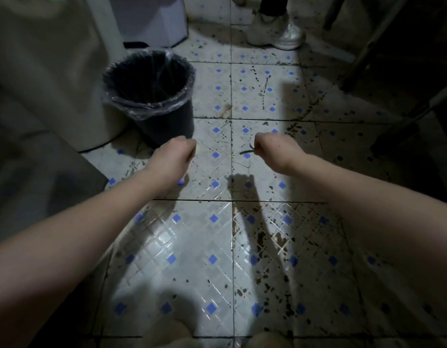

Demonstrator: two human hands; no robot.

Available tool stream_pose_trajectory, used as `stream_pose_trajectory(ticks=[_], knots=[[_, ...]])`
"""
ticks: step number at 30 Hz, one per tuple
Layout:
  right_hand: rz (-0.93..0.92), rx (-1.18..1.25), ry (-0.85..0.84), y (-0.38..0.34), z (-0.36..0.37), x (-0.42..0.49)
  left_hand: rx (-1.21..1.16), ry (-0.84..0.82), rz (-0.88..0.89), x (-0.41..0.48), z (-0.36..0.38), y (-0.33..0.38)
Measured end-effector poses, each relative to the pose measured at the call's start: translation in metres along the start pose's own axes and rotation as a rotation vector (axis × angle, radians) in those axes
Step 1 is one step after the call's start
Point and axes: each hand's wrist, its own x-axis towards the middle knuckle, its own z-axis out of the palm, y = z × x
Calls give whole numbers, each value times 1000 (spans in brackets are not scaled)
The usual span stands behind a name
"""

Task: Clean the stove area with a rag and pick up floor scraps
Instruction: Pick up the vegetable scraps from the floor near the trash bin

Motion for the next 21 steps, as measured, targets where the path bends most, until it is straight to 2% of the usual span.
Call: stream_pose_trajectory(ticks=[5,12,21], knots=[[-67,-11,103,-26,-26,31,37,84,-43,1,-27,-16],[-115,47,261,-61,-62,75,231,194,-80,12,-66,-37],[-185,-6,344,-102,-72,114,173,298,-182,38,-93,-64]])
